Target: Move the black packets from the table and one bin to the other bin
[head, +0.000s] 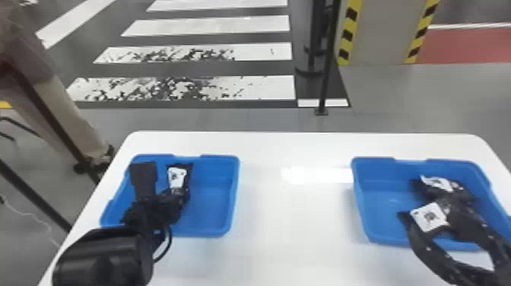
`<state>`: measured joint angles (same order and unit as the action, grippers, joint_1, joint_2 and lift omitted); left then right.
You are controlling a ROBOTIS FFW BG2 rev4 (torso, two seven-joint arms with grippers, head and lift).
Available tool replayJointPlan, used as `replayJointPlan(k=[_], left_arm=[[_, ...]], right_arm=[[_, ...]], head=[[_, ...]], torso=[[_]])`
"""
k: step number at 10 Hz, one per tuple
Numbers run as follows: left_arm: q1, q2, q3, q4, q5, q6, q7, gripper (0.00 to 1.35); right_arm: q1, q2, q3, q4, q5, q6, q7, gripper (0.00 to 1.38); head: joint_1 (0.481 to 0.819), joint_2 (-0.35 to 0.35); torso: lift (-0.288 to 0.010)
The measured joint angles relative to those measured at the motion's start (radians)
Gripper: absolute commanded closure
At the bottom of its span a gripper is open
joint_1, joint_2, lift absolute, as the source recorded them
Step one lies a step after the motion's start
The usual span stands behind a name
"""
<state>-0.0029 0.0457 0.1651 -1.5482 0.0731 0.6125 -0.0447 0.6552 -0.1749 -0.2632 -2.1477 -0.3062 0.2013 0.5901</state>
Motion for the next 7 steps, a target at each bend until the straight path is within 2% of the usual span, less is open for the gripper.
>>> replayJointPlan(k=[2,5,7], left_arm=[[0.036,-0.002,-0.009,-0.053,0.041,-0.048,-0.004,1.22],[0.199,-0.029,-0.019,-0.306,0.119,-0.11,-0.003,1.22],[0.294,-0.029,-0.052,-0.441,0.163,-0.153,-0.029,1.22]], right_arm=[[0.0,-0.001,0.0,-0.002,-0.002,0.0,0.002,0.28],[-0.003,-0.002,0.0,-0.033,-0.001,0.018,0.002,0.28],[-0.03,-0.003,-0.005,-0.08,-0.028,0.092,-0.009,0.28]], head=[[0.695,0.08],[0.695,0.059],[0.695,0.027]], torso=[[-0.11],[-0.11],[-0.11]])
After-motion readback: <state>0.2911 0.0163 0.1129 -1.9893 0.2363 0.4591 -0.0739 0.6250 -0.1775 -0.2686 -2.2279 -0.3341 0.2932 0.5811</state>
